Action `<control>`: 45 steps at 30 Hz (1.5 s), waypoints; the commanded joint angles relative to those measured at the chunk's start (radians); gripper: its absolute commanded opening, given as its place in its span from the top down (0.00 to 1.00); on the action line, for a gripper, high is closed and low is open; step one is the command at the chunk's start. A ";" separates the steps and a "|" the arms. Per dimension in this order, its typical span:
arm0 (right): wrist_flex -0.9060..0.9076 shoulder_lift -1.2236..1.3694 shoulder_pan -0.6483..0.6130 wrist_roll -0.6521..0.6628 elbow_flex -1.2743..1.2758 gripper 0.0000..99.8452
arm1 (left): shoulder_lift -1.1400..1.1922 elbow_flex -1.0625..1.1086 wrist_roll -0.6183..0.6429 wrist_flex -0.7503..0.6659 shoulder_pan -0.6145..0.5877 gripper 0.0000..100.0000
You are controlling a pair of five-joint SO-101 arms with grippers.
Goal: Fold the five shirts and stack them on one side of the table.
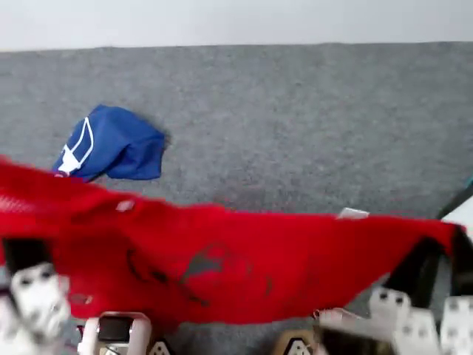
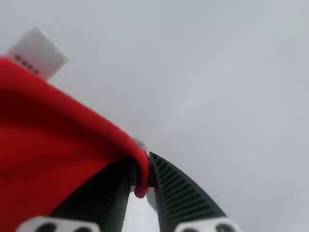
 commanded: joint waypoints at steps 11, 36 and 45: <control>-0.639 0.013 -0.008 0.003 0.798 0.99 | 0.014 0.905 -0.005 -0.710 0.002 1.00; -1.165 0.446 -0.263 0.003 1.034 0.99 | 1.053 0.633 0.091 -1.188 0.025 1.00; -1.291 0.881 -0.272 0.003 0.789 0.99 | 1.521 0.240 0.183 -1.183 -0.025 1.00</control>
